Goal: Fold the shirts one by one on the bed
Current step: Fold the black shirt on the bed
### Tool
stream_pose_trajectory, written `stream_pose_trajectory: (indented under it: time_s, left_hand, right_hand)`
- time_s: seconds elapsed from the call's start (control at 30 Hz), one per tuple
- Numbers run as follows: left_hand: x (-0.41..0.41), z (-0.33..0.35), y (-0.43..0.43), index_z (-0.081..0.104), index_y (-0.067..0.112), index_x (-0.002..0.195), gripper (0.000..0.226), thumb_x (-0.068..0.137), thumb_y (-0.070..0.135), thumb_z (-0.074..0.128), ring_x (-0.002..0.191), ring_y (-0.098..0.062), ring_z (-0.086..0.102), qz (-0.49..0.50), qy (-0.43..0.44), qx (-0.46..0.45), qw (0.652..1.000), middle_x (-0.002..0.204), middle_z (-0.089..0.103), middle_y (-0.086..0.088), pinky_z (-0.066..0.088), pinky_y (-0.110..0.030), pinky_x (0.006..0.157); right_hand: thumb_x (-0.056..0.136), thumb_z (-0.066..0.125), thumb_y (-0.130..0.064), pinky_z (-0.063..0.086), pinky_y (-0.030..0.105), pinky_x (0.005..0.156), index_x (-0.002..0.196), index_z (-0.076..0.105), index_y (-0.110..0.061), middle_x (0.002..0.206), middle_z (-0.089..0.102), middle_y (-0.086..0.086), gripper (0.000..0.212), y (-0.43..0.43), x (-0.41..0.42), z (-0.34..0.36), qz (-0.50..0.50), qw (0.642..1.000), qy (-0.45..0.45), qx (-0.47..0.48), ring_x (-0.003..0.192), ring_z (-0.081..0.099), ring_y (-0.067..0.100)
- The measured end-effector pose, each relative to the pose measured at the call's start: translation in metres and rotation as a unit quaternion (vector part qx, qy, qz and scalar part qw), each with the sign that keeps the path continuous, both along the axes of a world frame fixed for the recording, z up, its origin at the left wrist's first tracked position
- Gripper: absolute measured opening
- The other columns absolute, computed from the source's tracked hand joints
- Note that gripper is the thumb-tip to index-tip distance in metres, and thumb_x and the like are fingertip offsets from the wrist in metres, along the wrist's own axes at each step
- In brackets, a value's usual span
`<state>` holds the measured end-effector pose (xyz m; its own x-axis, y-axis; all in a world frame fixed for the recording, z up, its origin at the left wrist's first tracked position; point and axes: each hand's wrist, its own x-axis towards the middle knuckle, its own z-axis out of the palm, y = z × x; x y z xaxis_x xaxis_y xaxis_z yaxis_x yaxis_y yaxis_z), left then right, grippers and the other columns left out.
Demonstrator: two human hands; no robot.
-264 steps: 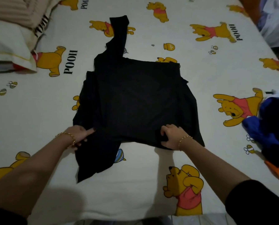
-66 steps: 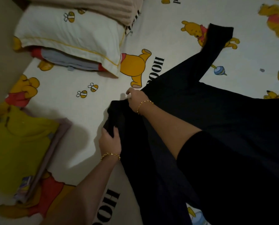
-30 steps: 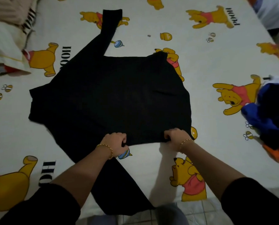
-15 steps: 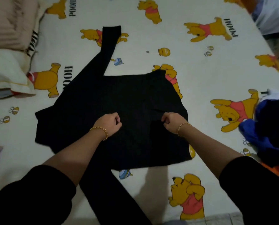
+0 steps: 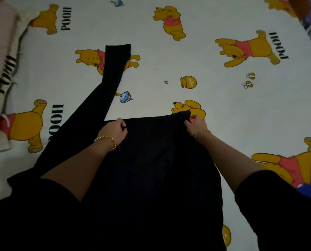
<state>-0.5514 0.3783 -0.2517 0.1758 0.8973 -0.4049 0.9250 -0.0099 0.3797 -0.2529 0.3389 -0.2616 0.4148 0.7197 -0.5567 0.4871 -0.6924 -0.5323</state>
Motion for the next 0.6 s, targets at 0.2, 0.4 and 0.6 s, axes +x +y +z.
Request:
stream_pose_trajectory:
  time_s: [0.2, 0.4, 0.6]
  left_hand:
    - [0.010, -0.035, 0.029, 0.038, 0.019, 0.125, 0.043, 0.090, 0.036, 0.058, 0.074, -0.021, 0.056, -0.011, 0.035, -0.047, 0.998, 0.086, 0.056, -0.004, 0.045, -0.031, 0.064]
    - [0.015, -0.042, 0.037, 0.047, 0.012, 0.102, 0.011, 0.098, 0.022, 0.044, 0.067, -0.027, 0.052, 0.005, 0.030, 0.018, 0.999, 0.086, 0.061, -0.014, 0.043, -0.033, 0.059]
    - [0.028, -0.029, 0.054, 0.045, 0.011, 0.121, 0.028, 0.095, 0.017, 0.051, 0.086, -0.031, 0.060, 0.086, -0.036, 0.075, 0.993, 0.091, 0.064, -0.014, 0.050, -0.039, 0.077]
  right_hand:
    - [0.091, 0.059, -0.026, 0.034, 0.021, 0.038, 0.104, 0.044, -0.016, 0.073, 0.057, 0.003, 0.022, 0.031, -0.005, -0.024, -0.084, 0.988, 0.127, -0.027, 0.049, 0.049, 0.015]
    - [0.093, 0.056, -0.017, 0.045, 0.023, 0.036, 0.093, 0.045, -0.012, 0.072, 0.062, 0.008, 0.012, 0.049, -0.004, -0.023, -0.176, 0.973, 0.145, 0.034, 0.044, 0.061, 0.020]
    - [0.089, 0.060, -0.007, 0.059, 0.042, 0.058, 0.104, 0.040, -0.018, 0.092, 0.057, 0.006, 0.027, 0.067, 0.000, -0.010, -0.198, 0.961, 0.144, 0.131, 0.079, 0.063, 0.021]
